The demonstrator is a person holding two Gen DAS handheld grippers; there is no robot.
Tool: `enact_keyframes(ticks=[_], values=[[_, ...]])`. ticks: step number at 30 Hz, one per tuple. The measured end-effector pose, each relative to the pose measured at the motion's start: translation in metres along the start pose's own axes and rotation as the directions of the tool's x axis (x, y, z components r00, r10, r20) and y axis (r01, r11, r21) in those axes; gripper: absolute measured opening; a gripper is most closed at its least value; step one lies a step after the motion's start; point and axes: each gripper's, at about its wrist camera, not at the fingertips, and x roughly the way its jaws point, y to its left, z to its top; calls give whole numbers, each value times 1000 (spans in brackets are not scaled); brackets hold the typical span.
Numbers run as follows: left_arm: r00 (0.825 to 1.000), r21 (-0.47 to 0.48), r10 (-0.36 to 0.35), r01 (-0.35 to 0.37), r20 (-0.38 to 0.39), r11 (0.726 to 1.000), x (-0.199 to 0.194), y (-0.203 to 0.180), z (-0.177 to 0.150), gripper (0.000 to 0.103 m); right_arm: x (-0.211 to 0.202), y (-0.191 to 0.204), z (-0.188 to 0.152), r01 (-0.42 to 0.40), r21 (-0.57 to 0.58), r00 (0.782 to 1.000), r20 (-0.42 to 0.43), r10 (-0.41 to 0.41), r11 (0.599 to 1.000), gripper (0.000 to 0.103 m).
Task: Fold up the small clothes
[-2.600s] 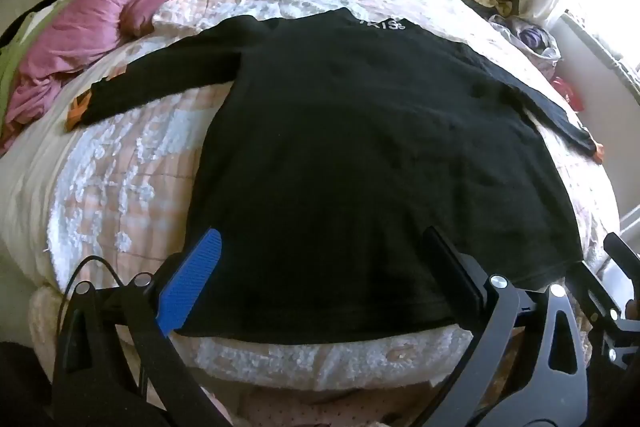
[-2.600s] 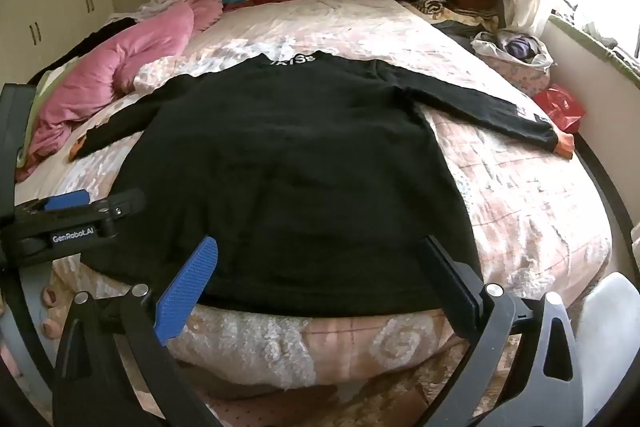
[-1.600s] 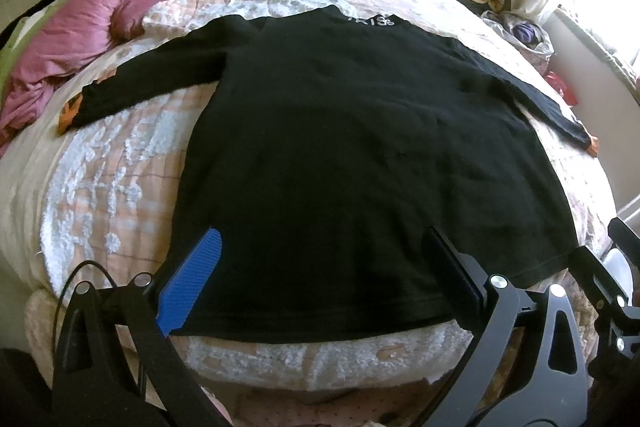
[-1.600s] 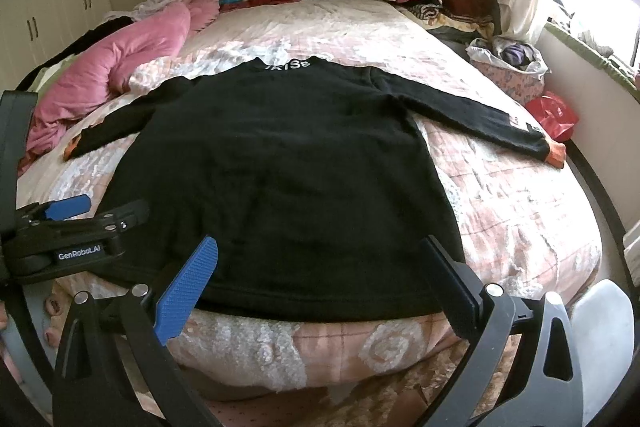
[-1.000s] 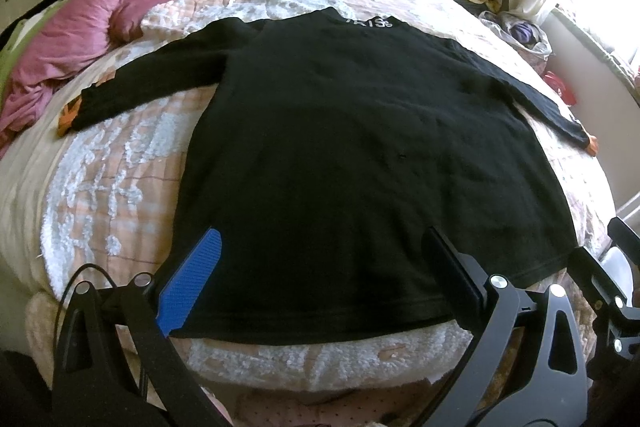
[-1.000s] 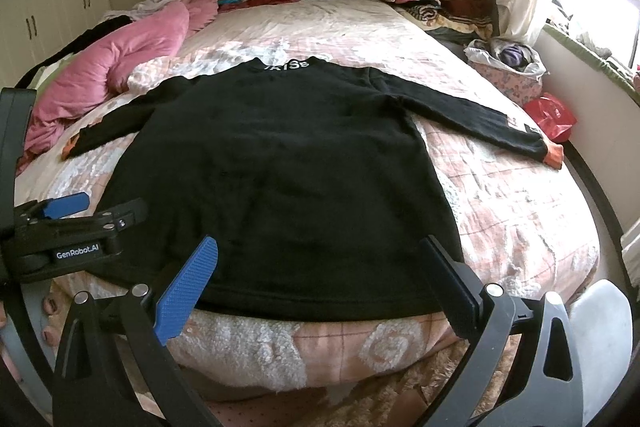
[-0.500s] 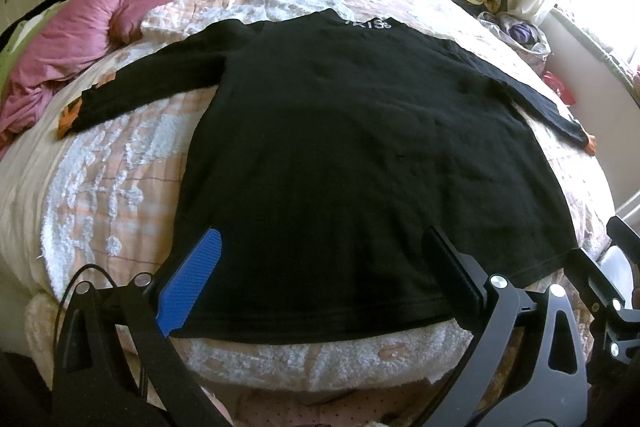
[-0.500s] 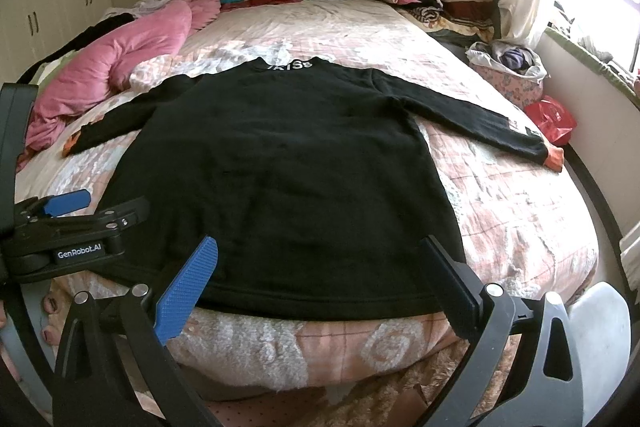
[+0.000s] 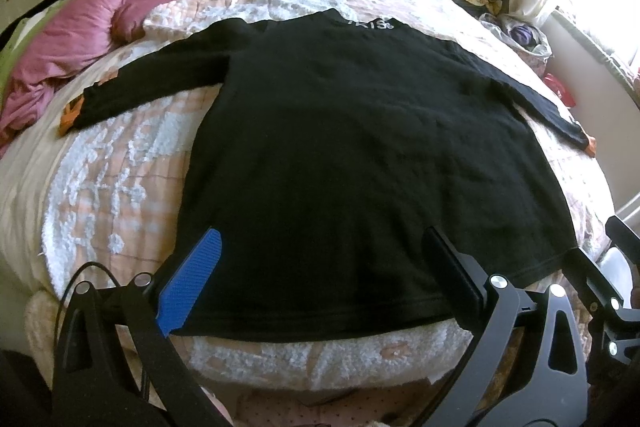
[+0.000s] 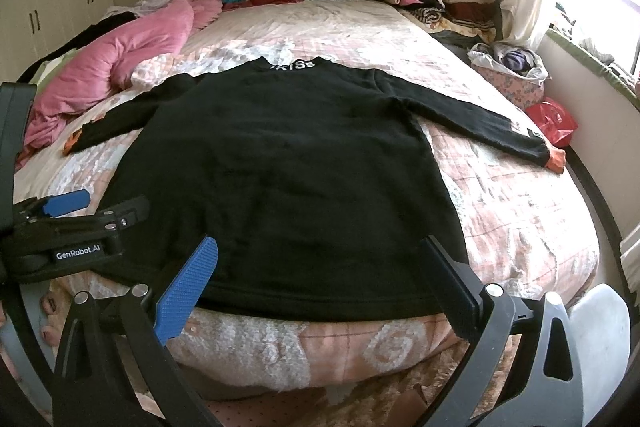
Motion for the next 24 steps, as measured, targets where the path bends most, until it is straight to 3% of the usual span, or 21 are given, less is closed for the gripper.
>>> enact_keyframes(ticks=[24], values=[[1000,-17,7,-7,4,1000,9,11,17,94,15,8,34,-25,-21,1000,16,25,999,99]])
